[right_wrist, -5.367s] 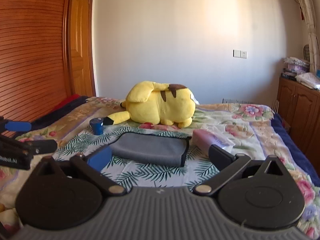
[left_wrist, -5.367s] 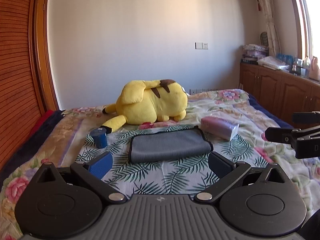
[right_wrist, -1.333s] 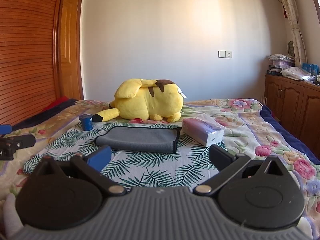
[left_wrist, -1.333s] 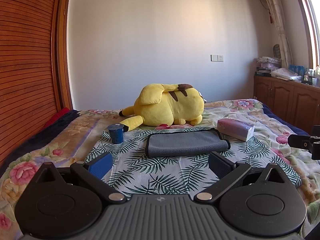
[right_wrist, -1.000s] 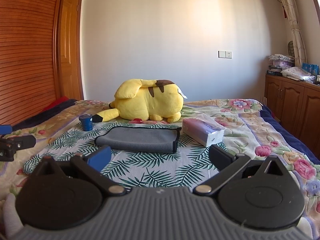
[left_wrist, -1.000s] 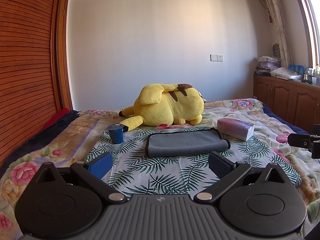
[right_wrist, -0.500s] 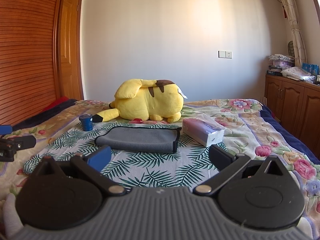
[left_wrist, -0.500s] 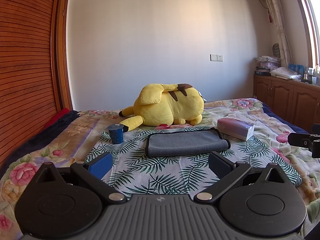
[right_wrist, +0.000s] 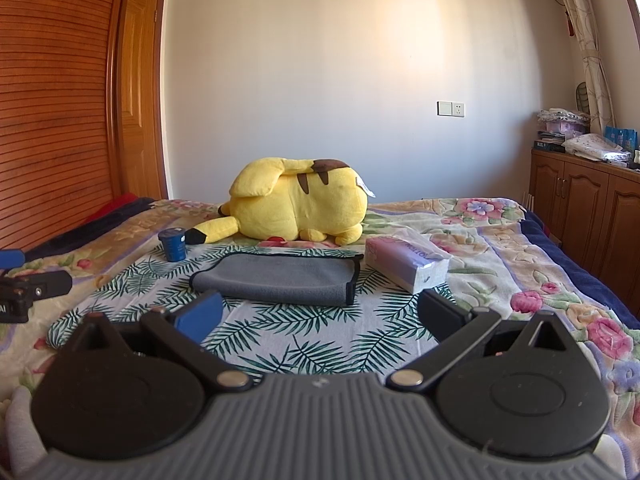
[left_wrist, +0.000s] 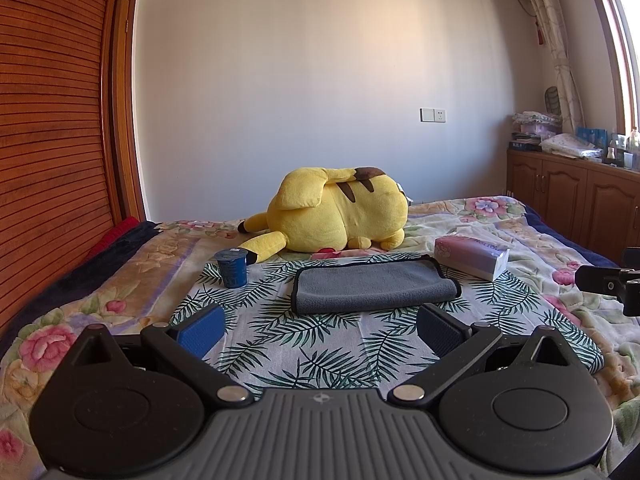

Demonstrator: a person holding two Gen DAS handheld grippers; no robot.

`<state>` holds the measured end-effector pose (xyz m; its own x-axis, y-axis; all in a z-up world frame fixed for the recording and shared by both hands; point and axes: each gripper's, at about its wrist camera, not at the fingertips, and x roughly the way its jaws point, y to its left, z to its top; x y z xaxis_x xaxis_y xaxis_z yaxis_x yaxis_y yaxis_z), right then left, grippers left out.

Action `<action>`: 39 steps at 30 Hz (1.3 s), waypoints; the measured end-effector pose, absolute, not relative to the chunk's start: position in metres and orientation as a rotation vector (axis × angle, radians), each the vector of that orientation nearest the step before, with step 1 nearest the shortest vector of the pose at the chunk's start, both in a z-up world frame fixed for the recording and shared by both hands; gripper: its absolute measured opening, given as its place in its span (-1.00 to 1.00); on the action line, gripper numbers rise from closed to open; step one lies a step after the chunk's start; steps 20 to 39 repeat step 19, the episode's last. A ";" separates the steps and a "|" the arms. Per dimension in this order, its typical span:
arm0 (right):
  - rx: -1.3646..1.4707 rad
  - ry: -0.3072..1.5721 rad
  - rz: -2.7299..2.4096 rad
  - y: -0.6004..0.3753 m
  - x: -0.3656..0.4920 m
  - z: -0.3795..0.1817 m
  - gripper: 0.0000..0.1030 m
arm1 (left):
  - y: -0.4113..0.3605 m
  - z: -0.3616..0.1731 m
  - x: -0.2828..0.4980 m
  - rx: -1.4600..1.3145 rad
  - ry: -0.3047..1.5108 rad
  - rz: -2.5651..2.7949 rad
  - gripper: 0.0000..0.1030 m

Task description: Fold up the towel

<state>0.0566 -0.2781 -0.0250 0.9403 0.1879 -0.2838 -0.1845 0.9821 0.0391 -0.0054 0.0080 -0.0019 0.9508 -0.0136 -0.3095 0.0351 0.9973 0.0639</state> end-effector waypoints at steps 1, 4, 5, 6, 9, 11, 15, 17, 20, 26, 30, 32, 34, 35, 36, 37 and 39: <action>0.012 0.291 0.190 -0.278 0.057 -0.025 1.00 | 0.008 -0.002 -0.005 0.069 0.314 -0.024 0.69; 0.012 0.291 0.190 -0.278 0.057 -0.025 1.00 | 0.007 -0.002 -0.005 0.068 0.314 -0.024 0.69; 0.012 0.291 0.190 -0.278 0.057 -0.025 1.00 | 0.008 -0.002 -0.006 0.068 0.314 -0.024 0.69; 0.012 0.291 0.190 -0.278 0.057 -0.025 1.00 | 0.007 -0.001 -0.005 0.068 0.314 -0.024 0.69; 0.012 0.291 0.190 -0.278 0.057 -0.025 1.00 | 0.008 -0.002 -0.005 0.069 0.314 -0.024 0.69; 0.011 0.291 0.190 -0.278 0.057 -0.025 1.00 | 0.007 -0.001 -0.005 0.068 0.314 -0.024 0.69; 0.011 0.291 0.190 -0.278 0.056 -0.025 1.00 | 0.007 -0.002 -0.005 0.069 0.313 -0.024 0.69; 0.011 0.291 0.190 -0.278 0.056 -0.025 1.00 | 0.008 -0.002 -0.006 0.068 0.313 -0.027 0.69; 0.011 0.291 0.190 -0.278 0.057 -0.025 1.00 | 0.008 -0.003 -0.006 0.071 0.312 -0.028 0.69; 0.011 0.291 0.190 -0.278 0.057 -0.025 1.00 | 0.008 -0.003 -0.006 0.071 0.312 -0.028 0.69; 0.011 0.291 0.190 -0.278 0.057 -0.025 1.00 | 0.008 -0.003 -0.006 0.071 0.312 -0.028 0.69; 0.011 0.291 0.190 -0.278 0.057 -0.025 1.00 | 0.008 -0.003 -0.006 0.071 0.312 -0.028 0.69; 0.011 0.291 0.190 -0.278 0.057 -0.025 1.00 | 0.008 -0.003 -0.006 0.071 0.312 -0.028 0.69; 0.011 0.291 0.190 -0.278 0.057 -0.025 1.00 | 0.008 -0.003 -0.006 0.071 0.312 -0.028 0.69; 0.011 0.291 0.190 -0.278 0.057 -0.025 1.00 | 0.008 -0.003 -0.006 0.071 0.312 -0.028 0.69; 0.011 0.291 0.190 -0.278 0.057 -0.025 1.00 | 0.008 -0.003 -0.006 0.071 0.312 -0.028 0.69; 0.011 0.291 0.190 -0.278 0.057 -0.025 1.00 | 0.008 -0.003 -0.006 0.071 0.312 -0.028 0.69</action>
